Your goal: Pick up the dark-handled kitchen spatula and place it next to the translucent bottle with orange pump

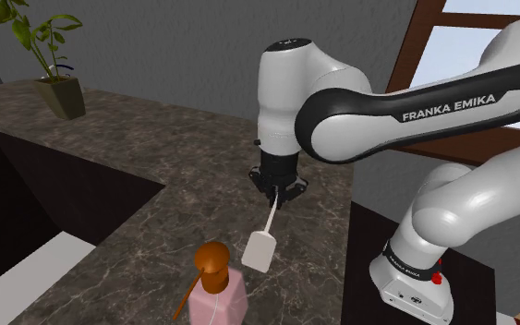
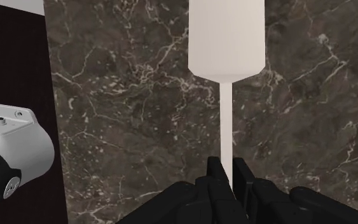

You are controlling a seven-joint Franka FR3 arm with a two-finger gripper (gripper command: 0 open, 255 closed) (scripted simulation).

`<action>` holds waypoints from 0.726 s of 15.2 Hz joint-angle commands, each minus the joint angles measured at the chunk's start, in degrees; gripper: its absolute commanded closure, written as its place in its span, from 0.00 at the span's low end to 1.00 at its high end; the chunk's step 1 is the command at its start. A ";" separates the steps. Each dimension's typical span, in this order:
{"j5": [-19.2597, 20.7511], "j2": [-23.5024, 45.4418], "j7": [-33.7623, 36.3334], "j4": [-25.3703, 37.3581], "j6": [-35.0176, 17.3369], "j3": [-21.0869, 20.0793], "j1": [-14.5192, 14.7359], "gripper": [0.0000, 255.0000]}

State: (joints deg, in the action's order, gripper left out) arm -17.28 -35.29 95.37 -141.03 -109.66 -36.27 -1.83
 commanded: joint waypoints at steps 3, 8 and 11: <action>-0.43 1.06 0.07 -2.41 -3.49 -1.11 -0.09 1.00; -0.96 2.64 0.37 -5.14 -7.80 -2.67 -0.23 1.00; -1.20 3.83 0.60 -6.64 -10.49 -3.69 -0.41 1.00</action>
State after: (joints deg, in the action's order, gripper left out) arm -18.44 -31.93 95.87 -147.27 -119.25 -39.59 -2.13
